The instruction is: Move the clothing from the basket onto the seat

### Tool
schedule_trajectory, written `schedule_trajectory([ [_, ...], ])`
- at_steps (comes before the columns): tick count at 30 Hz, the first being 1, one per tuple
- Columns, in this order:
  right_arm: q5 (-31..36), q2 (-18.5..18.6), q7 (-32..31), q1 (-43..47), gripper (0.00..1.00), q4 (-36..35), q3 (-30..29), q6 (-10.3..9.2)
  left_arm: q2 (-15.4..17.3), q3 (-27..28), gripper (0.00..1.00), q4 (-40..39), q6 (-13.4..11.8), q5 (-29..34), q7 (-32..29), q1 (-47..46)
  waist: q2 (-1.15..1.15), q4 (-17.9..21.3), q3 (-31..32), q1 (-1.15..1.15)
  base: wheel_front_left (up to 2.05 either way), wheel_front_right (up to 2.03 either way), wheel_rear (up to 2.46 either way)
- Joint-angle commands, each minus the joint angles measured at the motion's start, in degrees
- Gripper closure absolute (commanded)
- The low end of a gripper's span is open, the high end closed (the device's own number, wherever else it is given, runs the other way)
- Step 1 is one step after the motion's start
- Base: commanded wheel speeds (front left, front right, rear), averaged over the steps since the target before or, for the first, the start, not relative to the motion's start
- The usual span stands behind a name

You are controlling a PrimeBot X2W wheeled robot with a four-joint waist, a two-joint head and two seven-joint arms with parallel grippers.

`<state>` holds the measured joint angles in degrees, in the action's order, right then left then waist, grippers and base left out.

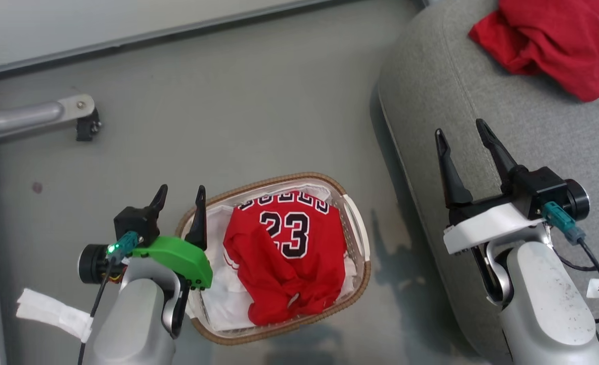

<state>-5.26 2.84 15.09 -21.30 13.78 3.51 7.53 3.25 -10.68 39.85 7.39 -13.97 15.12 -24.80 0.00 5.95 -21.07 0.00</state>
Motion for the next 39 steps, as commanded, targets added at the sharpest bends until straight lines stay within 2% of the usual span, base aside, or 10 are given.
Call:
schedule_trajectory([
  [1,-0.6,0.1,0.1,-1.4,0.00,-0.6,0.3,-0.08,0.8,-1.0,0.00,2.2,0.1,0.1,0.1,-2.3,0.00,5.9,-9.4,0.00,0.00,0.00,0.00],
  [7,-2.0,0.1,0.1,-2.7,0.00,-2.1,0.4,-0.08,1.2,-6.2,0.00,11.3,0.2,-0.9,0.0,-8.5,0.00,8.7,-14.6,0.00,0.00,0.00,0.00],
  [15,-3.6,0.1,0.1,-3.5,0.00,-3.6,1.1,-0.08,2.7,-9.7,0.00,20.0,0.2,-1.5,-0.3,-13.0,0.00,11.2,-19.2,0.00,0.00,0.00,0.00],
  [22,-4.7,0.1,0.1,-4.5,0.00,-4.7,2.2,-0.08,3.6,-9.4,0.00,25.1,0.0,-2.4,-0.1,-15.8,0.00,12.2,-22.0,0.00,0.00,0.00,0.00],
  [30,-5.5,0.1,0.1,-5.5,0.00,-4.9,2.9,-0.08,4.0,-9.8,0.00,29.4,-1.3,-2.6,-0.4,-17.8,0.00,12.6,-23.3,0.00,0.00,0.00,0.00],
  [31,-5.5,0.1,0.1,-5.6,0.00,-4.9,3.1,-0.08,4.0,-9.8,0.12,29.8,-1.3,-2.7,-0.4,-17.9,0.00,12.7,-23.4,0.00,0.00,0.00,0.00],
  [32,-5.7,0.1,0.1,-5.8,0.00,-4.9,3.2,-0.08,3.9,-9.9,0.62,30.0,-1.2,-2.8,-0.4,-17.9,0.00,12.8,-23.4,0.00,0.00,0.00,0.00],
  [34,-5.9,0.1,0.1,-5.9,0.00,-4.8,3.3,-0.08,3.9,-10.0,1.00,30.3,-1.1,-3.0,-0.3,-18.0,0.00,12.8,-23.2,0.00,0.00,0.00,0.00],
  [39,-5.6,0.1,0.1,-5.0,0.00,-4.0,3.4,-0.08,2.6,-10.1,1.00,29.9,-0.5,-4.3,0.0,-16.7,0.00,12.5,-21.3,0.00,0.00,0.00,0.00],
])
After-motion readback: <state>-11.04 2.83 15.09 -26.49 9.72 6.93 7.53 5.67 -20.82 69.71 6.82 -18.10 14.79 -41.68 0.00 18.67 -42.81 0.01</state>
